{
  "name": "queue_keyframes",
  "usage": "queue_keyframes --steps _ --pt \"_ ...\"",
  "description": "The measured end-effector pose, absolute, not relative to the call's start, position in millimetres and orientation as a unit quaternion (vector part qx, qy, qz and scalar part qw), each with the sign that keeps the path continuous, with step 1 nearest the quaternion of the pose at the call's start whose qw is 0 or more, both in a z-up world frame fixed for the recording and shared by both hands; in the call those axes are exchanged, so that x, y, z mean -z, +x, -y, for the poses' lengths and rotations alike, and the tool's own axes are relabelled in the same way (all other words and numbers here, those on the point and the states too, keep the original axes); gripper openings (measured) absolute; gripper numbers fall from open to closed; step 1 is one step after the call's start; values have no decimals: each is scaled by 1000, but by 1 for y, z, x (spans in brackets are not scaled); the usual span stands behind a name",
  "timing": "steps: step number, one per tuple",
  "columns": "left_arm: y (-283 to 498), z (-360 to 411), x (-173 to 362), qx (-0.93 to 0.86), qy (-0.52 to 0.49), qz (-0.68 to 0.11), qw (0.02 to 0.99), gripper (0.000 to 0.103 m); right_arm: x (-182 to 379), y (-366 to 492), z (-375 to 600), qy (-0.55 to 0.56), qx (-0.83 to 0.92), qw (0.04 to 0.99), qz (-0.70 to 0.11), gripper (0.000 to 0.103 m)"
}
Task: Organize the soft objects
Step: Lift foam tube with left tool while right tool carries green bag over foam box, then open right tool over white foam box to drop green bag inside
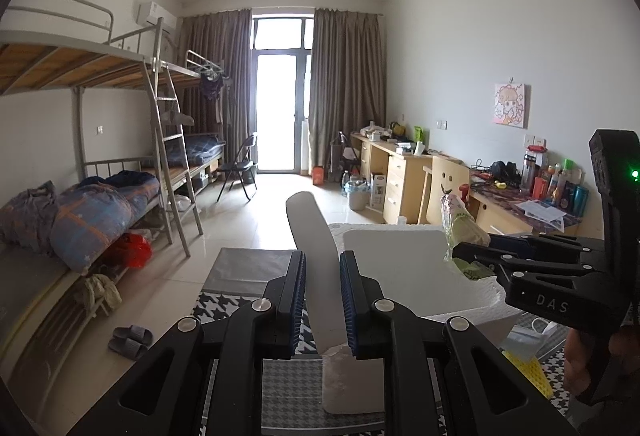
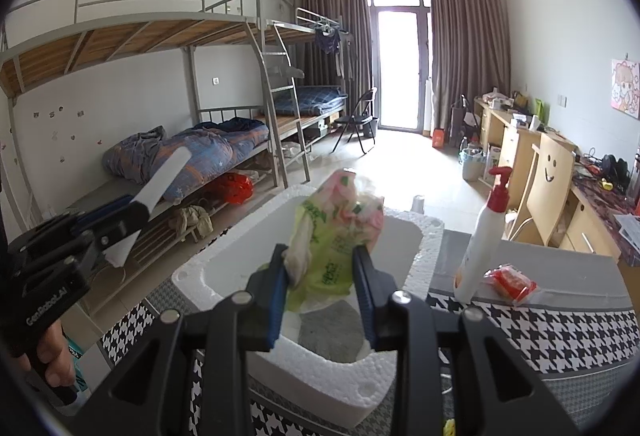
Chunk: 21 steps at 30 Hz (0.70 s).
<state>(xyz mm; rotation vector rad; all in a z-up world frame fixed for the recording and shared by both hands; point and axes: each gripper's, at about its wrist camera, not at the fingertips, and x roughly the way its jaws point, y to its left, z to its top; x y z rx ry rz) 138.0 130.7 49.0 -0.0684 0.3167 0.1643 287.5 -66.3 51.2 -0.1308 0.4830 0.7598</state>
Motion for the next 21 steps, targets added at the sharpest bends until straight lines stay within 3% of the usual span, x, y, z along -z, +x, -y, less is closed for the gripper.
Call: queue_keyframes --steps 18,21 --pt "135 -141 -45 -84 -44 -154 983 19 -47 290 46 -74 -365 894 -248 36" --pt "135 -142 -45 -84 -44 -154 984 19 -46 290 46 -74 -365 894 -249 43"
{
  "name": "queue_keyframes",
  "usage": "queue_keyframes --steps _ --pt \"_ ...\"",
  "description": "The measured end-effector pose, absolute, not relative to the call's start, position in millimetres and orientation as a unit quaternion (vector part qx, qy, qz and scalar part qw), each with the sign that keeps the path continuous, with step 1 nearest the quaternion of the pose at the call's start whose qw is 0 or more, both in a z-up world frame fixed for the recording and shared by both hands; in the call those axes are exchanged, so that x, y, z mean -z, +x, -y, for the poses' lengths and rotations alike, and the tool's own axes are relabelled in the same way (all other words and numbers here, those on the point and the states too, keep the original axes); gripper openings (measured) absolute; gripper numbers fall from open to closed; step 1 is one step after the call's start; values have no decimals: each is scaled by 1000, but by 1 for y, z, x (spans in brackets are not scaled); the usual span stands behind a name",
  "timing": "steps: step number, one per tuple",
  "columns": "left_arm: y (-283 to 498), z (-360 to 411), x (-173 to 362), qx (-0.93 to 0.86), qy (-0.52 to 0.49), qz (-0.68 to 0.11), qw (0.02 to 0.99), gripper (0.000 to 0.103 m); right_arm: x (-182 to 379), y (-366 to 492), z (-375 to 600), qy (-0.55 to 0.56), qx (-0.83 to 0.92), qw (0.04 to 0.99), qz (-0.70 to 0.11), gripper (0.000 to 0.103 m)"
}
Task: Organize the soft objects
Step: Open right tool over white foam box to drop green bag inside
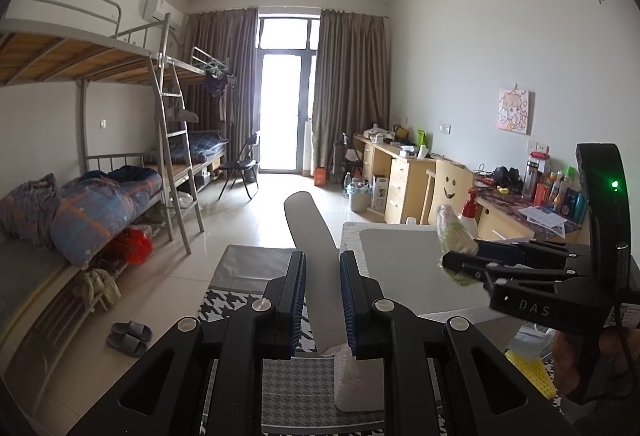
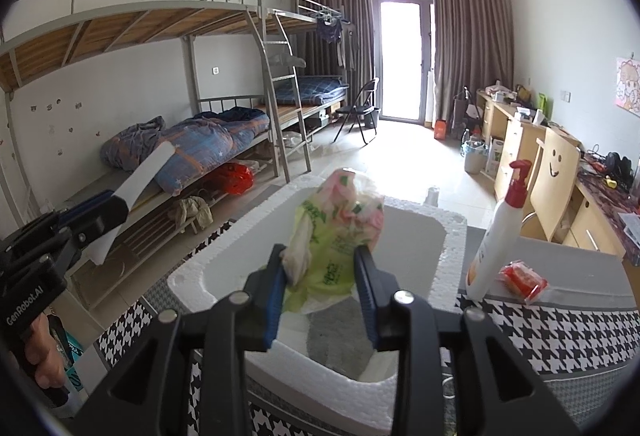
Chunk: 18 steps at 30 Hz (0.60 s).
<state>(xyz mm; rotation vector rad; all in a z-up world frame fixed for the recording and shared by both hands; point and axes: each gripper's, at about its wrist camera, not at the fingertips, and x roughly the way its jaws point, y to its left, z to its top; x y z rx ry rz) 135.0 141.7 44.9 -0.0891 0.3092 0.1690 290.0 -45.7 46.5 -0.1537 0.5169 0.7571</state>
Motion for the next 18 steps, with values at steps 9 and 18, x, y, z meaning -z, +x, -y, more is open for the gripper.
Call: queue_keyframes --steps 9,18 --pt "136 -142 -44 -81 -46 -156 983 19 -49 277 44 -82 -366 897 -232 79" --pt "135 -142 -45 -76 -49 -156 984 19 -54 271 54 -80 -362 902 -222 87"
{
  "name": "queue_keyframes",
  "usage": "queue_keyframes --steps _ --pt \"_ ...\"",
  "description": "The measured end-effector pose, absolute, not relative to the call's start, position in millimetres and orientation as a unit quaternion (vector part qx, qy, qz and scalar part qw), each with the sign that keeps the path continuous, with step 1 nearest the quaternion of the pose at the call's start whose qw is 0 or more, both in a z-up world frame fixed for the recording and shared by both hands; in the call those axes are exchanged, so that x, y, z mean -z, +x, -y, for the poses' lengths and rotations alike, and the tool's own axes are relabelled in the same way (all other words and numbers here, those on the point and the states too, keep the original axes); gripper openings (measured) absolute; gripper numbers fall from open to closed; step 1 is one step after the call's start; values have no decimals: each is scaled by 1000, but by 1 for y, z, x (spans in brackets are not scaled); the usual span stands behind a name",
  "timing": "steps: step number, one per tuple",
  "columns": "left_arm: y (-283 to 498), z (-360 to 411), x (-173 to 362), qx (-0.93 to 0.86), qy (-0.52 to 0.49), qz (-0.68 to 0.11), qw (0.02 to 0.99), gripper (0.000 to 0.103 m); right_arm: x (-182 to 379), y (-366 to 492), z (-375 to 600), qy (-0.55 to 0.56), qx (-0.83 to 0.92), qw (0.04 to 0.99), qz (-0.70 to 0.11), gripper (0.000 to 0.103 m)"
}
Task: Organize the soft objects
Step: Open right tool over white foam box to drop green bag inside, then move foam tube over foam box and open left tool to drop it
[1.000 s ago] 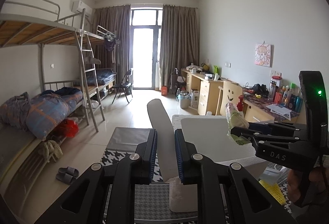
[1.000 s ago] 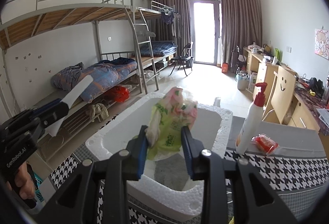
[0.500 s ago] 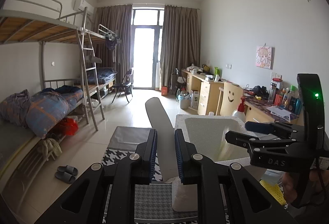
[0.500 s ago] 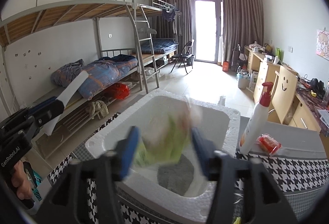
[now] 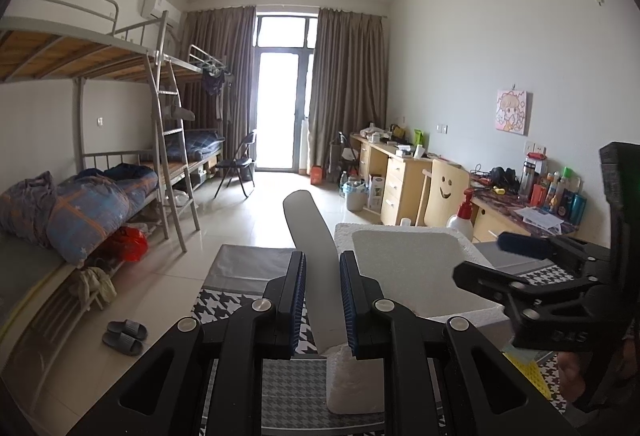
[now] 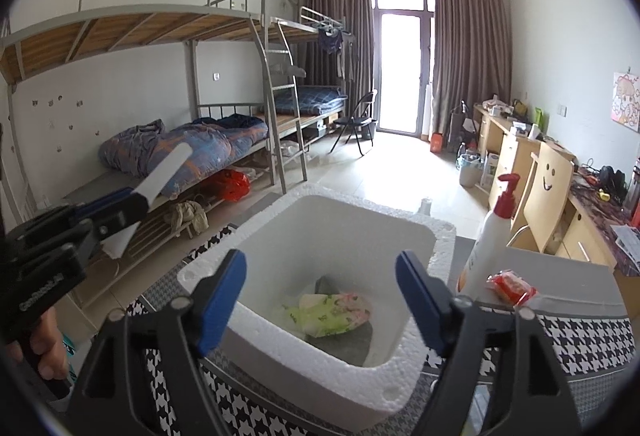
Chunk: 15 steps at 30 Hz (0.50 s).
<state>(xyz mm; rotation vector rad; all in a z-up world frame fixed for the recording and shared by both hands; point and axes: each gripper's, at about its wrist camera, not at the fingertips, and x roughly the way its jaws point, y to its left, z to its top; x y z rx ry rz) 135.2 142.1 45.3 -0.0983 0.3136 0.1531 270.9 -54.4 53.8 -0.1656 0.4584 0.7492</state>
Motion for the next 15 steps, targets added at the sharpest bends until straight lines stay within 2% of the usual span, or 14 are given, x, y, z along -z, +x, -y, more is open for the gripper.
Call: queue_keyframes --steps 2,15 --pt "137 -142 -47 -73 -47 -156 984 19 -56 268 59 -75 -362 905 -210 94" --pt "144 -128 -55 -55 -38 -157 985 19 -61 263 75 -73 -347 914 -198 97"
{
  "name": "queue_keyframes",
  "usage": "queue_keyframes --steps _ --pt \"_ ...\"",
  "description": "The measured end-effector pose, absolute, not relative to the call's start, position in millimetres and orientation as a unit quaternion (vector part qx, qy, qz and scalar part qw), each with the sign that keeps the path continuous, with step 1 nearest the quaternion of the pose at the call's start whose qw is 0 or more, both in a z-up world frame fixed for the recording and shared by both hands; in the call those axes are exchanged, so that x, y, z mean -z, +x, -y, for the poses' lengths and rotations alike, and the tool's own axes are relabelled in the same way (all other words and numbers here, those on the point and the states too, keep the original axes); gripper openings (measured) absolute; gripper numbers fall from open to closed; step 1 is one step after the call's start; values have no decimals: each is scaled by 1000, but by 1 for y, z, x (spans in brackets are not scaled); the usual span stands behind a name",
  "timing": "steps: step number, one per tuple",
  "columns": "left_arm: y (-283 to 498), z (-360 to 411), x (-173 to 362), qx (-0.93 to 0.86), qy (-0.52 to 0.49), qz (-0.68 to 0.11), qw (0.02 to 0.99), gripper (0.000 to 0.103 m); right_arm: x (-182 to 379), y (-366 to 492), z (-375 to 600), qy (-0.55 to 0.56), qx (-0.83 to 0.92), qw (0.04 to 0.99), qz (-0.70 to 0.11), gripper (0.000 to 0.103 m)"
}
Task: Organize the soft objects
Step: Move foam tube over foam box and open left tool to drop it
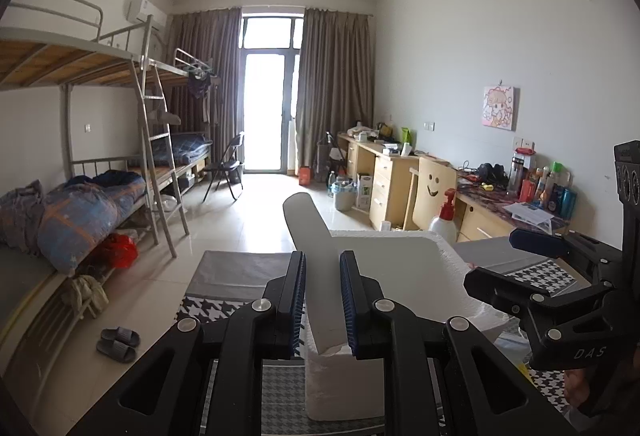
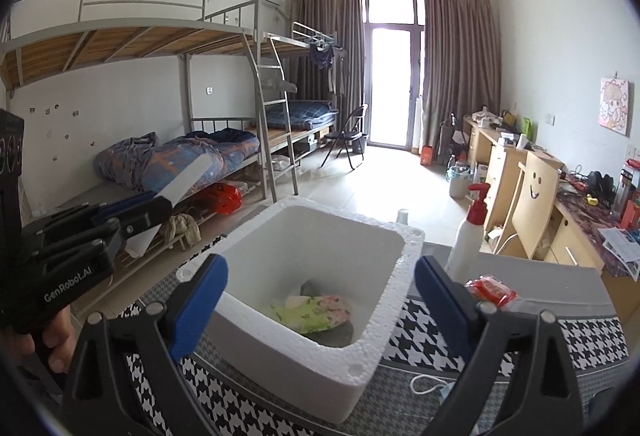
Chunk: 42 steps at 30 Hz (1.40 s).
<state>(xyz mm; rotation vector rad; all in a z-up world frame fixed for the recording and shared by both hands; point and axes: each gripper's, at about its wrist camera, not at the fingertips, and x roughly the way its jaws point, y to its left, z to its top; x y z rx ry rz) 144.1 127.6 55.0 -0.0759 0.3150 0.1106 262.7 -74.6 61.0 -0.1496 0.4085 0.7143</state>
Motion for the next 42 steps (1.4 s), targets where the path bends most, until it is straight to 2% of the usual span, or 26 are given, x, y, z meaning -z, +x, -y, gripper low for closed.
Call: queue_keyframes --steps 14,42 --pt "154 -113 -60 -35 -25 -159 986 19 -59 256 95 -77 -327 924 -182 96" --pt "179 -88 -59 9 -14 -184 983 19 -52 265 140 -48 -277 938 -201 97"
